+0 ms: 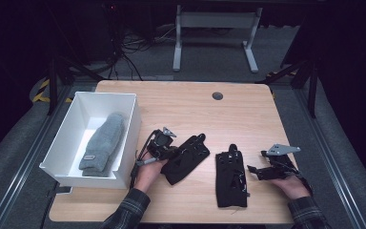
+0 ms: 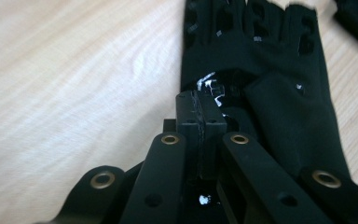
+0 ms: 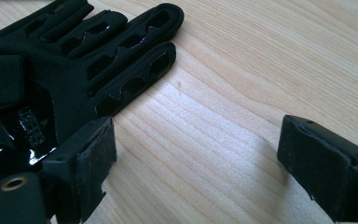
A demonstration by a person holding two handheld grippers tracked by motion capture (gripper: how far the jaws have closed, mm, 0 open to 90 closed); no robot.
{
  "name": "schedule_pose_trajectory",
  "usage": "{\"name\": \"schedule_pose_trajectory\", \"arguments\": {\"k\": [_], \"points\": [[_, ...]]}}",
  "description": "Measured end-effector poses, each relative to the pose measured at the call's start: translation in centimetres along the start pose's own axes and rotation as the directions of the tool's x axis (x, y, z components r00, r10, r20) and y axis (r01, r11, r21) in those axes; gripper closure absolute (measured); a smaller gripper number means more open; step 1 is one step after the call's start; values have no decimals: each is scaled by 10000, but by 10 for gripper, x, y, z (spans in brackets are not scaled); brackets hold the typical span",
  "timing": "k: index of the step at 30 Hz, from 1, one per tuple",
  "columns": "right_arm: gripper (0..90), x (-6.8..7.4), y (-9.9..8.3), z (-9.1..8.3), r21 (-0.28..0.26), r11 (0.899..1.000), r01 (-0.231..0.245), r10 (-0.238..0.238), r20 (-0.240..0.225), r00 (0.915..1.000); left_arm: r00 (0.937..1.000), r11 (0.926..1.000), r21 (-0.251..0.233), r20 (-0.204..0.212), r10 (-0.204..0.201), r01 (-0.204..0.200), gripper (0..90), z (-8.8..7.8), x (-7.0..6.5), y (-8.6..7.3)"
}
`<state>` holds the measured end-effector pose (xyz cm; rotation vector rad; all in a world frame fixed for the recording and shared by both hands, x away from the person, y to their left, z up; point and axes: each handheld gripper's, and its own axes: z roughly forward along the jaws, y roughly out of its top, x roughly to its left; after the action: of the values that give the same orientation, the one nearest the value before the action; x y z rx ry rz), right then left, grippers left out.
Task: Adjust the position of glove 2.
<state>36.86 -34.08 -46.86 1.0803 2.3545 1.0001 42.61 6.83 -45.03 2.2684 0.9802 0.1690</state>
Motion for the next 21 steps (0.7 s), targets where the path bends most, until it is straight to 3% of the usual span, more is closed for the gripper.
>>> {"name": "schedule_pose_trajectory", "arguments": {"k": [4,8,11,17,21], "points": [[121,0,0,0,5,10000,13,-13,-7,10000,9996,9995,144,118,266,-267,900,0,-8,-2],[120,0,0,0,3,10000,9,-9,-15,10000,9971,9981,207,504,570,-581,900,-3,-22,-9],[121,0,0,0,6,10000,14,-14,-14,10000,9927,9974,244,1017,648,-676,900,-4,-33,-14],[121,0,0,0,3,10000,4,-4,-13,10000,9828,9951,306,1622,878,-939,900,-6,-49,-23],[121,0,0,0,7,10000,14,-14,-12,10000,9825,9953,52,1604,947,-968,892,-10,-49,-24]]}}
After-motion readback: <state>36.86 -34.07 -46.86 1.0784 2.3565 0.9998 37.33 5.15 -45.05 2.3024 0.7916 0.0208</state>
